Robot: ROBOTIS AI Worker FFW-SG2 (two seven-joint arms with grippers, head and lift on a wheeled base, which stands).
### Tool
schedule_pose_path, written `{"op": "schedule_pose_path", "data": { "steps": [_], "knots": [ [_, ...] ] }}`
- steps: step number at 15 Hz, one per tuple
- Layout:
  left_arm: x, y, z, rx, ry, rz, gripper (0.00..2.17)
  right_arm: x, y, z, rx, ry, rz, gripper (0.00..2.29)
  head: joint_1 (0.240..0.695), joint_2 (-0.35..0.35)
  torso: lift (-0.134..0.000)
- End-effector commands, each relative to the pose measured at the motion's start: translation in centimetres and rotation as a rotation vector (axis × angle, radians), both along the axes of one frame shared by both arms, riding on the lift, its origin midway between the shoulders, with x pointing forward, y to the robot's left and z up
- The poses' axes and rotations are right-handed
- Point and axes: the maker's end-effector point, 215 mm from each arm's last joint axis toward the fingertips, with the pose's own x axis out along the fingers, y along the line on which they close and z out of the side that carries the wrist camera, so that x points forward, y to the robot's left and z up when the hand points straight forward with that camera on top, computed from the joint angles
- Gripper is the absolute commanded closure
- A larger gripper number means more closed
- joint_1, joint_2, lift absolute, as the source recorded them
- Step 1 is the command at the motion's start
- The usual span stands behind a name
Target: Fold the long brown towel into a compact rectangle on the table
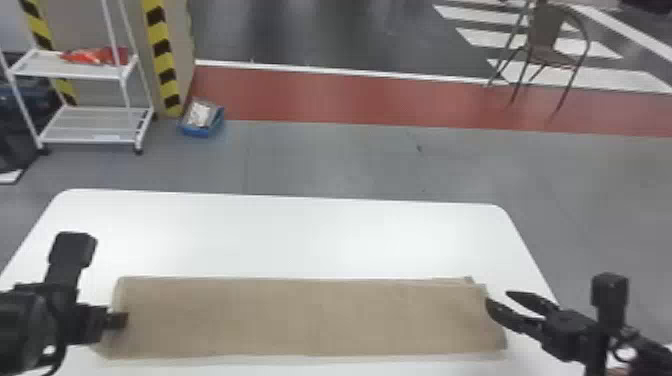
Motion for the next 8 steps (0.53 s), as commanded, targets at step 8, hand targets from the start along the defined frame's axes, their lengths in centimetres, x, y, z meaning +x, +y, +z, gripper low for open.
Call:
{"op": "schedule_pose_path", "data": {
  "steps": [8],
  "knots": [
    [-2.1, -2.5, 3.3, -0.127, 0.028, 0.011, 1.44, -0.5, 0.6, -0.3, 0.016, -0.009, 0.008, 0.46, 0.695, -0.195, 0.000]
  ]
}}
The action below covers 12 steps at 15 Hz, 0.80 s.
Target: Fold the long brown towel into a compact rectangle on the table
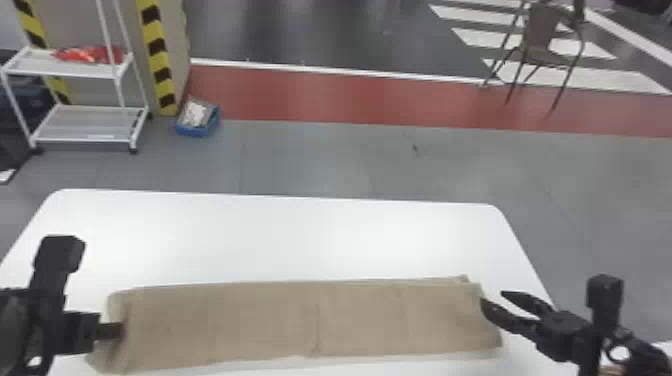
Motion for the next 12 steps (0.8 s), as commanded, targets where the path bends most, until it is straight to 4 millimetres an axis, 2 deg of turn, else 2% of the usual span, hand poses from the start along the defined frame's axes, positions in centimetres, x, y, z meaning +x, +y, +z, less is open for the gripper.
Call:
{"op": "schedule_pose_path", "data": {
  "steps": [1, 6, 10, 12],
  "knots": [
    [-0.3, -1.2, 1.5, -0.072, 0.002, 0.009, 1.44, -0.1, 0.6, -0.3, 0.001, -0.006, 0.008, 0.46, 0.695, -0.198, 0.000],
    [1.0, -3.3, 4.3, -0.148, -0.049, -0.002, 1.44, 0.2, 2.5, -0.9, 0.007, -0.002, 0.033, 0.46, 0.695, -0.207, 0.000],
    [1.4, -6.4, 5.5, -0.249, -0.068, -0.016, 1.44, 0.8, 4.7, -1.5, -0.003, -0.022, 0.071, 0.46, 0.695, -0.215, 0.000],
    [2.0, -7.0, 6.0, -0.261, -0.082, -0.017, 1.44, 1.1, 5.3, -2.2, -0.027, -0.021, 0.084, 0.46, 0.695, -0.219, 0.000]
  ]
}}
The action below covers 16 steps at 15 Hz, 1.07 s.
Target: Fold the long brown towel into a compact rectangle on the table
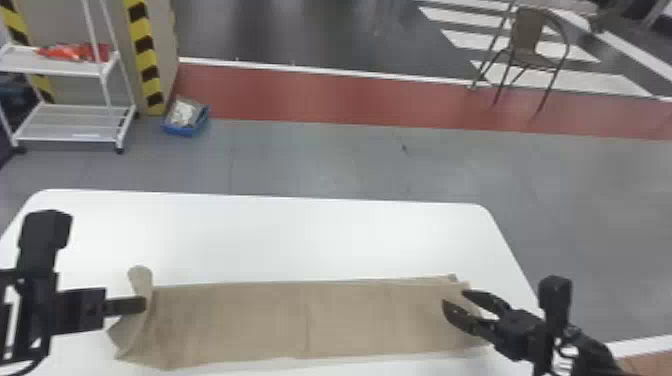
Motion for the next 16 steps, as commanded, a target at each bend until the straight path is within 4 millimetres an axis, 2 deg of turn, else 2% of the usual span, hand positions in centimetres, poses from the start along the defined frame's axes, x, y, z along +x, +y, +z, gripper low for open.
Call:
{"op": "schedule_pose_path", "data": {
  "steps": [1, 2, 3, 5, 6, 10, 13, 16],
  "knots": [
    [0.8, -0.5, 0.8, -0.018, -0.020, 0.001, 1.44, 0.2, 0.5, -0.6, -0.016, 0.002, 0.017, 0.51, 0.695, -0.218, 0.000],
    [1.1, -0.5, 1.2, -0.027, -0.025, 0.005, 1.44, 0.3, 0.3, -0.6, -0.019, 0.002, 0.018, 0.74, 0.695, -0.217, 0.000],
    [1.3, -0.4, 1.7, -0.047, -0.031, 0.012, 1.44, 0.3, 0.2, -0.5, -0.021, -0.004, 0.019, 1.17, 0.695, -0.216, 0.000],
    [1.5, -0.9, 2.8, -0.089, -0.043, 0.012, 1.44, 0.3, 0.3, -0.7, -0.027, 0.003, 0.025, 1.62, 0.695, -0.216, 0.000],
    [1.5, -0.9, 3.4, -0.093, -0.048, 0.013, 1.44, 0.2, 0.6, -1.2, -0.030, 0.014, 0.031, 1.66, 0.695, -0.217, 0.000],
    [1.5, -1.7, 4.5, -0.112, -0.064, -0.003, 1.44, 0.4, 3.8, -2.6, -0.019, 0.044, 0.088, 1.66, 0.695, -0.207, 0.000],
    [1.5, -1.9, 5.2, -0.135, -0.075, -0.003, 1.44, 0.2, 4.8, -4.0, -0.021, 0.067, 0.089, 1.66, 0.695, -0.191, 0.000],
    [1.6, -2.0, 6.0, -0.155, -0.086, -0.002, 1.44, 0.2, 6.8, -4.5, -0.001, 0.080, 0.112, 1.66, 0.695, -0.181, 0.000]
  ]
}}
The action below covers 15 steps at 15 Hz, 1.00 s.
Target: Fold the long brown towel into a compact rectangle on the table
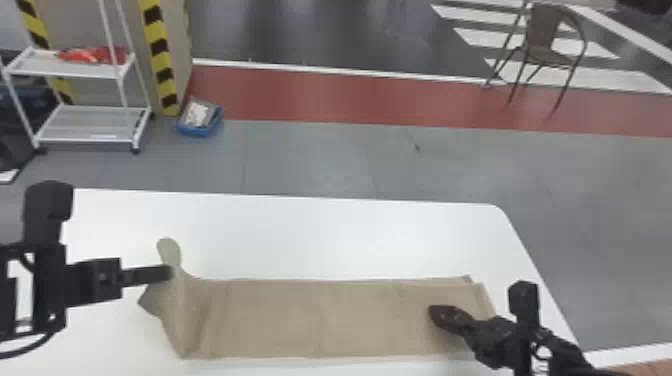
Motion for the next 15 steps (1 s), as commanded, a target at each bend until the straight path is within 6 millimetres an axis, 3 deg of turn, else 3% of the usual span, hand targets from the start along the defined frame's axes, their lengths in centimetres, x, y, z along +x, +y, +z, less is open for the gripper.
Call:
{"op": "schedule_pose_path", "data": {
  "steps": [1, 5, 15],
  "knots": [
    [-0.1, -0.3, 0.7, -0.012, -0.004, -0.007, 1.44, 0.1, 2.1, -0.3, 0.024, 0.006, 0.021, 1.66, 0.695, -0.168, 0.000],
    [-0.4, -1.0, 1.6, -0.017, -0.007, -0.026, 1.44, 0.9, 6.2, -0.2, 0.078, -0.004, 0.051, 1.66, 0.695, -0.134, 0.000],
    [-1.4, -3.3, 4.4, -0.060, -0.032, -0.078, 1.44, 2.5, 13.1, 0.3, 0.187, -0.009, 0.080, 1.66, 0.695, -0.058, 0.000]
  ]
}}
